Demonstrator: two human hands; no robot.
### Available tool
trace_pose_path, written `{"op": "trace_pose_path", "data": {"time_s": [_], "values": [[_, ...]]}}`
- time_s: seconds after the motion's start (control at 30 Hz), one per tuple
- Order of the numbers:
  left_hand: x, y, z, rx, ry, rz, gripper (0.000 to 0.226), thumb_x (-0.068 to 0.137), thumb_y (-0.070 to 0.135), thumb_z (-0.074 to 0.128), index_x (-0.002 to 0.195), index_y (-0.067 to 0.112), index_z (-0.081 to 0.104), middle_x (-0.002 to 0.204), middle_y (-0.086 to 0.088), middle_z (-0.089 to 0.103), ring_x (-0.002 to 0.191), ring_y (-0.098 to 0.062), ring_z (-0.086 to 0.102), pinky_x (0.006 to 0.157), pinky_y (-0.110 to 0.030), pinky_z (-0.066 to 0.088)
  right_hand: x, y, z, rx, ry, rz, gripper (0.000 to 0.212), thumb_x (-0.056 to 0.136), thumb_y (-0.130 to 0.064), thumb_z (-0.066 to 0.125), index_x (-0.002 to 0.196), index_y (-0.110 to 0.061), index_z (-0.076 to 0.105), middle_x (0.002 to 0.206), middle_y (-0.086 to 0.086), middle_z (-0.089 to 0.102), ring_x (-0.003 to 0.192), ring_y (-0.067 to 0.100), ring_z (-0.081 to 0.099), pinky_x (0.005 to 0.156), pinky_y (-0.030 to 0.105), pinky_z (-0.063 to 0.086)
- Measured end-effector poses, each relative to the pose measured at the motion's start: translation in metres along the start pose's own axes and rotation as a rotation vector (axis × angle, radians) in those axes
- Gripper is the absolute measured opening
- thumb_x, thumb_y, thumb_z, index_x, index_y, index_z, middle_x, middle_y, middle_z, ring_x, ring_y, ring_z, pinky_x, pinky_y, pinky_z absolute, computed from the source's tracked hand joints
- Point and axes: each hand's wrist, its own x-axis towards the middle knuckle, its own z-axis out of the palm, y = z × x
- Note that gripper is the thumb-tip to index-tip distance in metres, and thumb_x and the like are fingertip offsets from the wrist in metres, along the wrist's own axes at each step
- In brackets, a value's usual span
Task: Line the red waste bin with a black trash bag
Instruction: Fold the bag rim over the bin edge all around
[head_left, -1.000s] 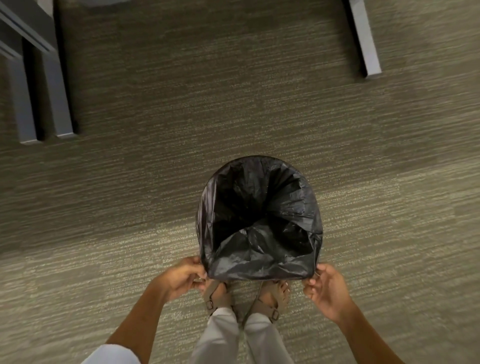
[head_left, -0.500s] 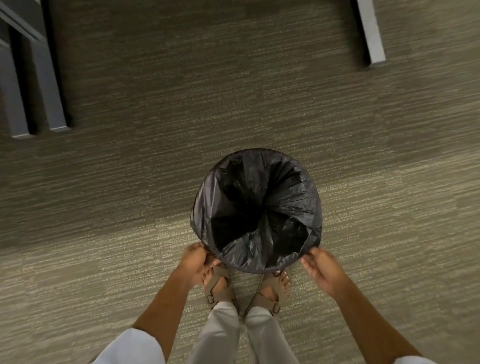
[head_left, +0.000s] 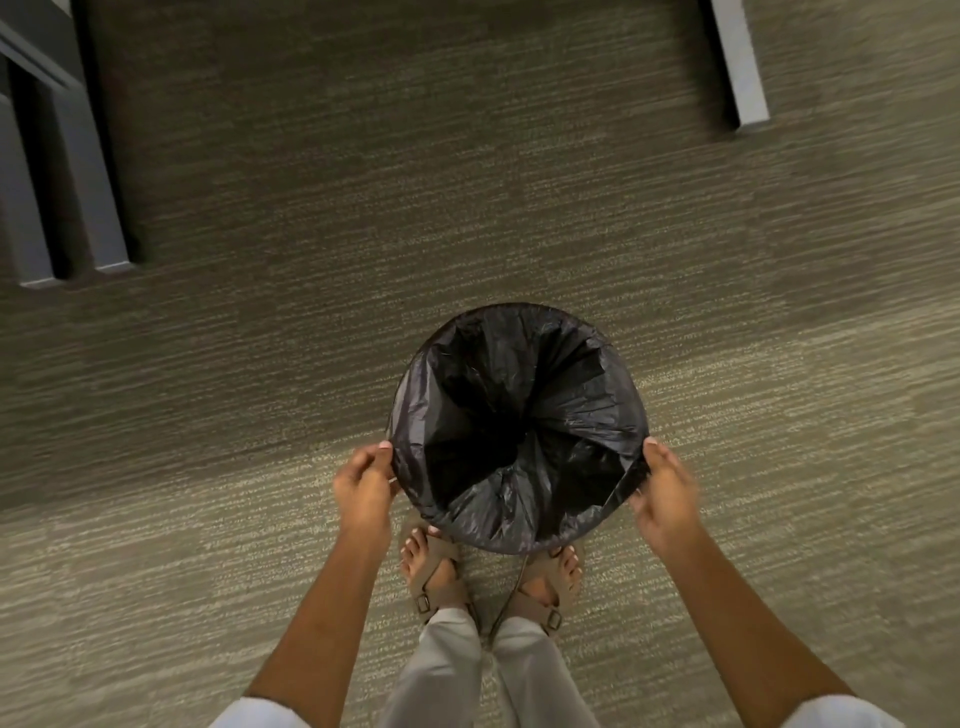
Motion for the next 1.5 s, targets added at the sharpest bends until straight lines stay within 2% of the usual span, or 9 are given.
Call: {"op": "trace_pose_path", "data": {"time_s": [0.13, 0.23, 0.37, 0.47, 0.6, 0.73, 0.9, 1.2, 1.5], "values": [[0.016, -0.006, 0.0, -0.145, -0.078, -0.214, 0.019, 0.1, 0.006, 0.049, 0.106, -0.002, 0.065, 0.104, -0.014, 0.07, 0.093, -0.022, 0.068, 0.075, -0.032, 0.06, 0.014, -0.004, -0.005, -0.018, -0.061, 0.237, 0.019, 0.097, -0.02, 0.057, 0.113, -0.013, 0.065, 0.106, 0.009, 0.071, 0.099, 0.024, 0.067, 0.086, 0.042, 0.056], [0.029, -0.005, 0.007, -0.089, -0.13, -0.289, 0.031, 0.103, 0.008, 0.042, 0.123, -0.009, 0.058, 0.117, -0.021, 0.066, 0.103, -0.028, 0.066, 0.084, -0.036, 0.06, 0.023, -0.012, -0.004, -0.079, -0.068, 0.321, 0.011, 0.093, -0.02, 0.063, 0.098, -0.013, 0.069, 0.09, 0.007, 0.07, 0.086, 0.02, 0.064, 0.071, 0.036, 0.056], [0.044, 0.0, 0.018, -0.014, -0.081, -0.317, 0.023, 0.101, 0.007, 0.044, 0.109, 0.001, 0.064, 0.108, -0.019, 0.069, 0.091, -0.027, 0.067, 0.069, -0.035, 0.063, 0.035, -0.021, -0.003, -0.213, -0.073, 0.345, 0.008, 0.093, -0.02, 0.062, 0.092, -0.02, 0.07, 0.086, 0.001, 0.067, 0.079, 0.014, 0.06, 0.056, 0.026, 0.049], [0.048, 0.002, 0.015, 0.129, -0.013, -0.345, 0.013, 0.098, -0.002, 0.048, 0.094, 0.007, 0.057, 0.1, -0.018, 0.064, 0.087, -0.027, 0.062, 0.074, -0.043, 0.058, 0.04, -0.026, -0.008, -0.278, -0.141, 0.302, 0.018, 0.093, -0.015, 0.062, 0.107, -0.021, 0.071, 0.093, 0.001, 0.069, 0.082, 0.013, 0.058, 0.061, 0.026, 0.047], [0.038, 0.012, 0.007, 0.242, -0.023, -0.28, 0.035, 0.095, -0.011, 0.043, 0.072, 0.015, 0.049, 0.079, -0.008, 0.06, 0.069, -0.019, 0.057, 0.056, -0.032, 0.055, 0.036, -0.03, -0.012, -0.2, -0.254, 0.253, 0.027, 0.093, 0.0, 0.054, 0.114, -0.013, 0.065, 0.102, 0.013, 0.075, 0.089, 0.023, 0.072, 0.066, 0.03, 0.061], [0.025, 0.025, 0.0, 0.138, -0.14, -0.19, 0.03, 0.099, 0.005, 0.039, 0.082, 0.014, 0.063, 0.084, -0.006, 0.065, 0.076, -0.019, 0.058, 0.068, -0.034, 0.05, 0.028, -0.032, -0.008, -0.251, -0.288, 0.106, 0.03, 0.099, -0.012, 0.037, 0.118, -0.006, 0.06, 0.118, 0.021, 0.067, 0.101, 0.03, 0.067, 0.079, 0.039, 0.056], [0.017, 0.024, 0.001, 0.033, -0.276, -0.199, 0.035, 0.102, 0.036, 0.044, 0.103, 0.011, 0.069, 0.091, -0.006, 0.07, 0.086, -0.02, 0.064, 0.078, -0.036, 0.049, 0.022, -0.029, 0.002, -0.331, -0.276, 0.022, 0.035, 0.099, -0.035, 0.049, 0.118, -0.011, 0.065, 0.117, 0.013, 0.071, 0.108, 0.029, 0.065, 0.096, 0.046, 0.051], [0.015, 0.031, 0.013, 0.051, -0.185, -0.236, 0.026, 0.095, 0.036, 0.059, 0.097, 0.012, 0.07, 0.087, 0.0, 0.074, 0.092, -0.022, 0.064, 0.073, -0.035, 0.05, 0.023, -0.031, 0.002, -0.198, -0.247, -0.007, 0.017, 0.095, -0.028, 0.061, 0.087, -0.017, 0.071, 0.101, 0.007, 0.078, 0.095, 0.023, 0.074, 0.074, 0.033, 0.061], [0.012, 0.036, 0.008, 0.163, -0.221, -0.169, 0.04, 0.1, 0.031, 0.052, 0.12, -0.001, 0.064, 0.117, -0.015, 0.069, 0.106, -0.027, 0.062, 0.076, -0.037, 0.049, 0.018, -0.033, 0.014, -0.27, -0.262, 0.03, 0.036, 0.101, -0.032, 0.047, 0.121, -0.007, 0.064, 0.117, 0.013, 0.072, 0.107, 0.025, 0.069, 0.09, 0.04, 0.055]]}}
